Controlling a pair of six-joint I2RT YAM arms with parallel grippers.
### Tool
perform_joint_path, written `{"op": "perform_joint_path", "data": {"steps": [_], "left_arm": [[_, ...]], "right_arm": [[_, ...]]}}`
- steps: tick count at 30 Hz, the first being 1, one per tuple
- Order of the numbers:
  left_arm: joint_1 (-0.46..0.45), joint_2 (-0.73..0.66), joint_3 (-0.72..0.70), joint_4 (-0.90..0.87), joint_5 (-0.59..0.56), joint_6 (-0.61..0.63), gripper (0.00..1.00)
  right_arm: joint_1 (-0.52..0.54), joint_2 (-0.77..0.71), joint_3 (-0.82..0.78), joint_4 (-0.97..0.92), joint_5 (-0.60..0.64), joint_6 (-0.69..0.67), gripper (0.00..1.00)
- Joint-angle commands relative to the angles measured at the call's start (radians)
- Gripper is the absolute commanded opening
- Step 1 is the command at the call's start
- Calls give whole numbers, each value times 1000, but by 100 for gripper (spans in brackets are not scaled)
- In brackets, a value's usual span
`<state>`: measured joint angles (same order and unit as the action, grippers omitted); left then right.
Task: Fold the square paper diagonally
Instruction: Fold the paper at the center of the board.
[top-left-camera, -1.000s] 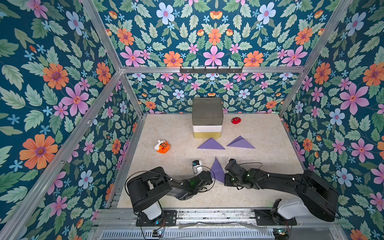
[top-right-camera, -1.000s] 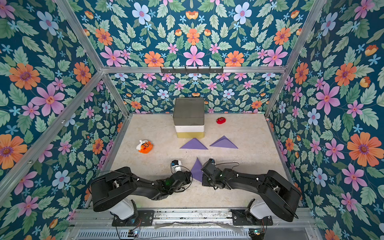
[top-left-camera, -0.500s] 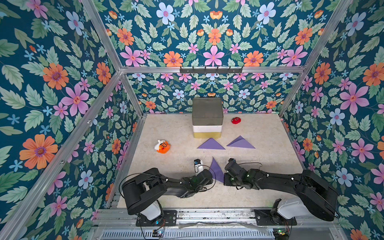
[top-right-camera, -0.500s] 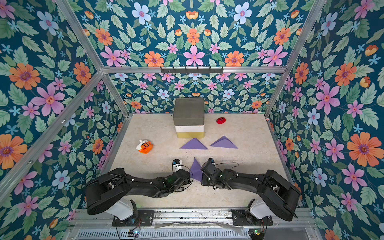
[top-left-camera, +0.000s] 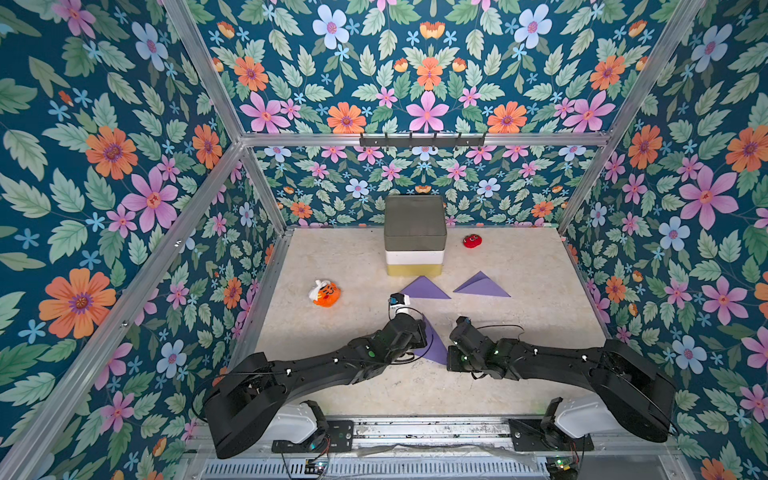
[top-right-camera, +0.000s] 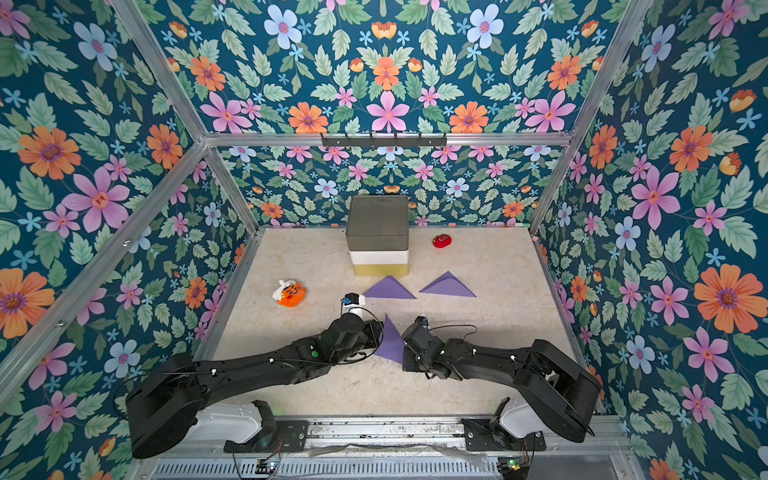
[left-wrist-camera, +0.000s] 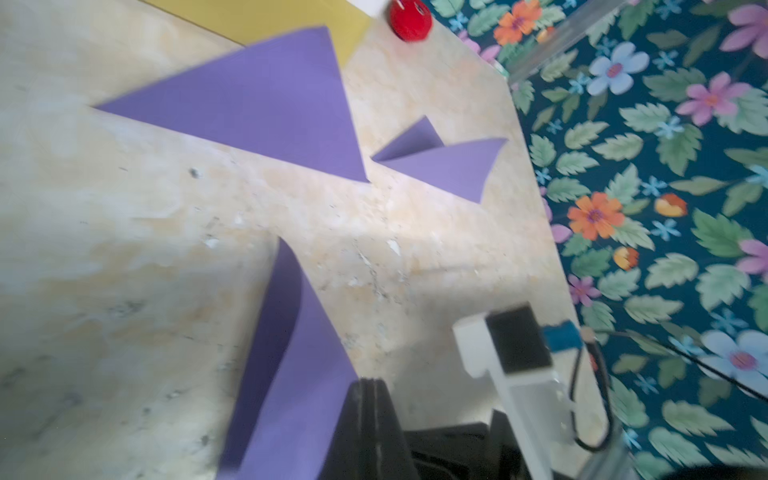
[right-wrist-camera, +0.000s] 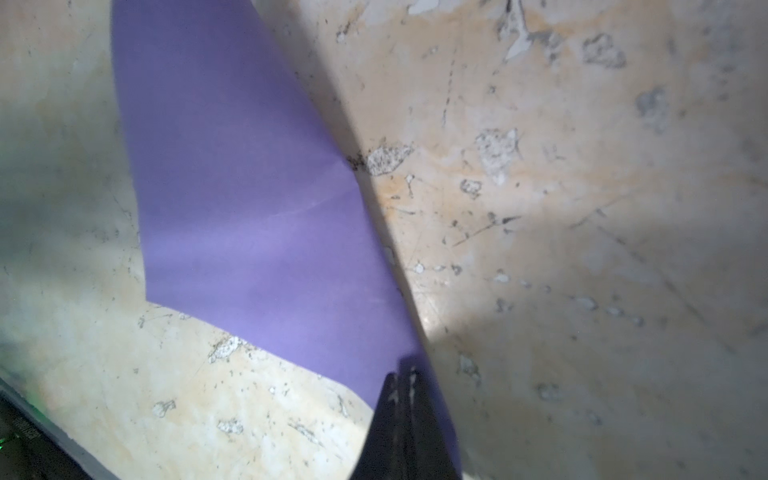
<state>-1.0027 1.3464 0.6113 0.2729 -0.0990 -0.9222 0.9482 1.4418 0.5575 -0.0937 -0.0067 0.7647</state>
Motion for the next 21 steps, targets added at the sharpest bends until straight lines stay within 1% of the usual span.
{"op": "perform_joint_path", "data": {"steps": [1, 3, 5, 14, 18, 21], "left_arm": [[6, 55, 1, 115, 139, 9, 0], [6, 114, 9, 158, 188, -3, 0], [6, 164, 10, 193, 210, -18, 0], [10, 311, 19, 261, 233, -32, 0], [21, 356, 21, 311, 252, -37, 0], [27, 382, 31, 314, 257, -34, 0]], "right_arm": [[1, 14, -18, -134, -16, -6, 0], [1, 16, -18, -135, -18, -9, 0], [1, 14, -18, -140, -15, -10, 0], [1, 18, -27, -120, -25, -4, 0], [1, 17, -36, -114, -32, 3, 0], [3, 15, -40, -111, -35, 5, 0]]}}
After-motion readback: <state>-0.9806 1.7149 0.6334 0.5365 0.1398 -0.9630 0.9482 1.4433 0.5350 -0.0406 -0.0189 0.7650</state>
